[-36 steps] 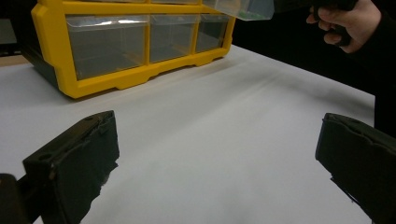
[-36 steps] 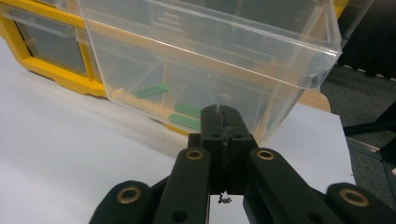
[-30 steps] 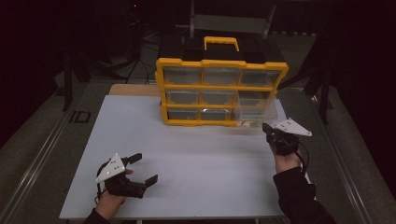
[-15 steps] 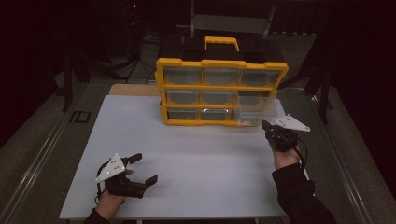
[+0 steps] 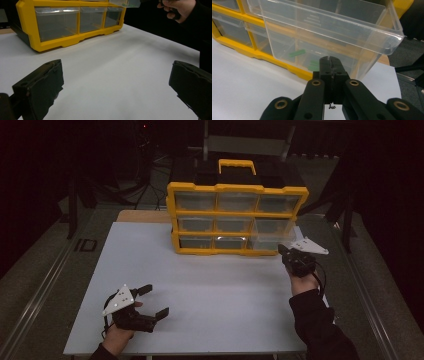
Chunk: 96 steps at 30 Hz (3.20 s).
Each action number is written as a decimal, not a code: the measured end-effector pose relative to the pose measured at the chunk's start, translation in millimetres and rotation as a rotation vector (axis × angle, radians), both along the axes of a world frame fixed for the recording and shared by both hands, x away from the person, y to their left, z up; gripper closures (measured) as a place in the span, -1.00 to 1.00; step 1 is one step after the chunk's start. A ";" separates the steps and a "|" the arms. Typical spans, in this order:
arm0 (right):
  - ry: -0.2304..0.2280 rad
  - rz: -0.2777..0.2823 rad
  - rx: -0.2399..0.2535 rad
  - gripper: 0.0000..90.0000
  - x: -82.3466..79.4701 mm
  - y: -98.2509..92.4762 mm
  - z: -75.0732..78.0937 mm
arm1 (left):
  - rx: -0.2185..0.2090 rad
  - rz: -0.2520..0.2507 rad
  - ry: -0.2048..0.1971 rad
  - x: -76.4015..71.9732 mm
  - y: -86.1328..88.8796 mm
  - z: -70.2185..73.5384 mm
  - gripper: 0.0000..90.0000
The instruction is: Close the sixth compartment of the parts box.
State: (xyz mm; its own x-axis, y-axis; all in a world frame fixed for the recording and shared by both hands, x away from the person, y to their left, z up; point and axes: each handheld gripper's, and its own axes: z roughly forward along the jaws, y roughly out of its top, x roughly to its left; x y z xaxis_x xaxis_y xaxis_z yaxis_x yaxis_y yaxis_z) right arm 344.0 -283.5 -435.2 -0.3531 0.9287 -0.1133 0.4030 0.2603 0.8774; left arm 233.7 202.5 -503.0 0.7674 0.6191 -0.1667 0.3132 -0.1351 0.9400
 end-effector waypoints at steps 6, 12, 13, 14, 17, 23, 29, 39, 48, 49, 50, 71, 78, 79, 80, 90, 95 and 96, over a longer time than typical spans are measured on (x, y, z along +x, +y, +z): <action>0.001 -0.006 0.000 0.99 5.4 0.9 0.8 | 0.000 -0.001 0.000 -0.2 0.1 -0.1 -1.00; 0.002 -0.006 -0.001 0.99 8.8 1.2 1.3 | 0.000 -0.001 0.002 -0.2 -0.5 -0.4 -1.00; 0.002 -0.005 -0.002 0.99 9.3 1.2 1.5 | 0.000 -0.002 0.003 -0.1 -0.5 -0.5 -1.00; 0.001 -0.005 -0.001 0.99 10.4 1.1 1.9 | -0.001 -0.002 0.004 -0.1 -0.6 -0.4 -1.00; 0.001 -0.007 -0.003 0.99 12.7 1.5 3.5 | 0.000 -0.001 0.003 0.1 -0.3 -0.4 -1.00; 0.001 -0.007 -0.010 0.99 17.5 2.6 5.2 | 0.002 0.001 0.002 0.0 0.1 -0.2 -1.00; 0.001 -0.011 -0.016 0.99 22.5 4.0 5.4 | 0.002 0.001 0.002 0.0 0.2 -0.5 -1.00; 0.001 -0.013 -0.018 0.99 28.4 4.9 4.5 | 0.004 -0.004 -0.002 -1.1 -1.0 0.3 -1.00; -0.002 -0.021 -0.018 0.99 34.6 6.1 4.0 | 0.003 0.003 -0.002 -1.0 -0.9 -0.1 -1.00; -0.002 -0.021 -0.021 0.99 35.2 6.2 4.0 | 0.006 0.003 -0.002 -1.1 -1.0 0.0 -1.00; -0.003 -0.023 -0.022 0.99 35.9 6.4 3.9 | 0.004 0.002 0.000 -1.1 -1.1 -0.1 -1.00; 0.004 -0.033 -0.036 0.99 52.7 8.8 1.9 | 0.004 0.001 -0.002 -1.6 -0.6 -0.1 -1.00; 0.008 -0.038 -0.037 0.99 57.6 10.3 -1.2 | 0.003 0.001 0.001 -1.6 -0.6 -0.3 -1.00; 0.010 -0.039 -0.038 0.99 58.1 10.4 -1.3 | 0.002 0.001 0.002 -1.6 -0.7 -0.4 -1.00; 0.010 -0.039 -0.039 0.99 58.8 10.3 -1.4 | 0.002 0.001 0.002 -1.6 -0.8 -0.4 -1.00; 0.018 -0.049 -0.041 0.99 66.9 10.8 -4.7 | 0.000 0.002 0.007 -1.4 -0.2 -1.1 -1.00; 0.016 -0.052 -0.043 0.99 70.1 12.4 -4.1 | 0.000 0.002 0.006 -1.3 0.2 -1.1 -1.00; 0.015 -0.053 -0.044 0.99 70.8 12.8 -4.2 | -0.001 0.002 0.007 -1.3 0.3 -1.2 -1.00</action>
State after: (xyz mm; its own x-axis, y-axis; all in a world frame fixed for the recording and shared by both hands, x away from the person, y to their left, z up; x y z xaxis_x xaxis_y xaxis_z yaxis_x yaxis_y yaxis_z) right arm 414.9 -270.7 -439.4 -0.3056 0.9404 -0.1493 0.4300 0.2762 0.8595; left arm 232.4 202.7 -504.2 0.7651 0.6205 -0.1723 0.3199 -0.1340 0.9379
